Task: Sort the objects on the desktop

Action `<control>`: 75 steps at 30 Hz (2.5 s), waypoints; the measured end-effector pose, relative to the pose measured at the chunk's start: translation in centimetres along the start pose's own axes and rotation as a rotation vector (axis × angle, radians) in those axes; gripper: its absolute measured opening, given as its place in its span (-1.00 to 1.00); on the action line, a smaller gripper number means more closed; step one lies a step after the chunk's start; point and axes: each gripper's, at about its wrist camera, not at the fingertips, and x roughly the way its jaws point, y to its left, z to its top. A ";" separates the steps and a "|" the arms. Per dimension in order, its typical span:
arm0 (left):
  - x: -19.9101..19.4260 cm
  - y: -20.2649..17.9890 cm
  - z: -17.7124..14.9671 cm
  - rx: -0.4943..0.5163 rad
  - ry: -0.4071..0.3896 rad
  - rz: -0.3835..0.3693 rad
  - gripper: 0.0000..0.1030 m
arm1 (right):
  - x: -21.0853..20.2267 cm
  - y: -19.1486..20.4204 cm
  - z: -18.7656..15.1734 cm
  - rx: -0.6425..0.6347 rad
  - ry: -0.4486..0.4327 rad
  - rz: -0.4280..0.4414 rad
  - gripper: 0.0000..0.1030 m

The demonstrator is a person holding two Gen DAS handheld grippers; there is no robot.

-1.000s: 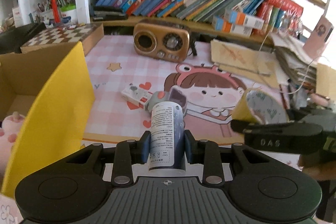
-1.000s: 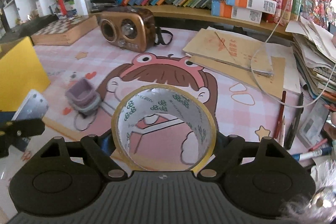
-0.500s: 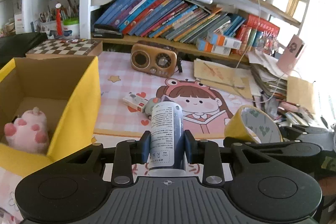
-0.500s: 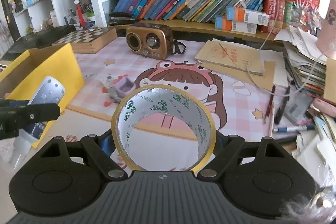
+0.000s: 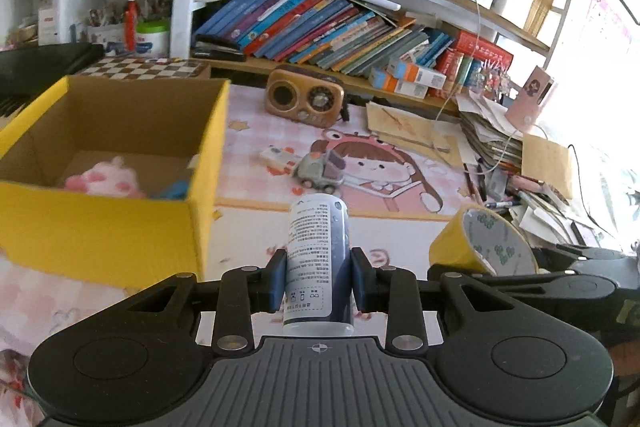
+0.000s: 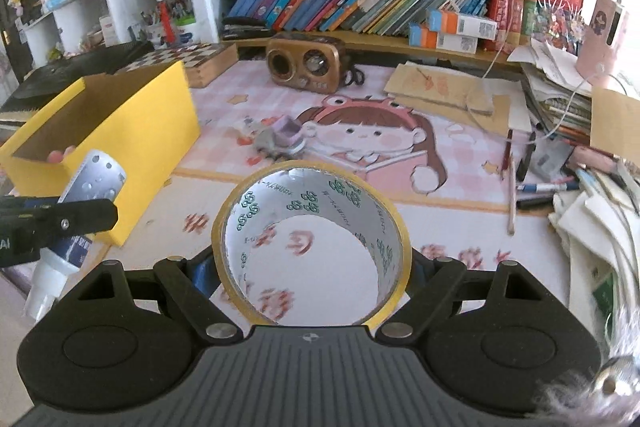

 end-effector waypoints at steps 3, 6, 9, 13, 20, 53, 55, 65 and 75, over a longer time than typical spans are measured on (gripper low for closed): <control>-1.3 1.3 -0.8 -0.008 0.006 0.003 -0.40 | -0.7 1.8 -1.0 -0.002 0.018 0.010 0.62; -2.4 2.3 -1.6 -0.013 0.014 0.003 -0.40 | -1.4 3.7 -2.0 -0.006 0.031 0.024 0.62; -3.4 3.4 -2.4 -0.020 0.018 -0.002 -0.40 | -2.1 5.4 -2.9 -0.021 0.036 0.029 0.62; -4.4 4.5 -3.3 -0.031 0.023 -0.009 -0.40 | -2.8 7.2 -3.8 -0.025 0.041 0.033 0.62; -6.3 6.3 -4.7 -0.043 0.021 -0.013 -0.40 | -3.8 9.8 -5.4 -0.029 0.050 0.038 0.62; -12.7 15.2 -8.1 -0.158 -0.020 0.101 -0.40 | -3.4 21.0 -7.0 -0.162 0.073 0.165 0.62; -12.7 15.3 -8.1 -0.158 -0.021 0.100 -0.40 | -3.4 21.2 -7.0 -0.165 0.074 0.165 0.62; -13.0 15.7 -7.7 -0.154 -0.031 0.108 -0.40 | -3.2 21.9 -6.7 -0.170 0.069 0.174 0.62; -12.5 16.1 -6.1 -0.148 -0.051 0.104 -0.40 | -3.0 22.1 -5.6 -0.180 0.058 0.173 0.62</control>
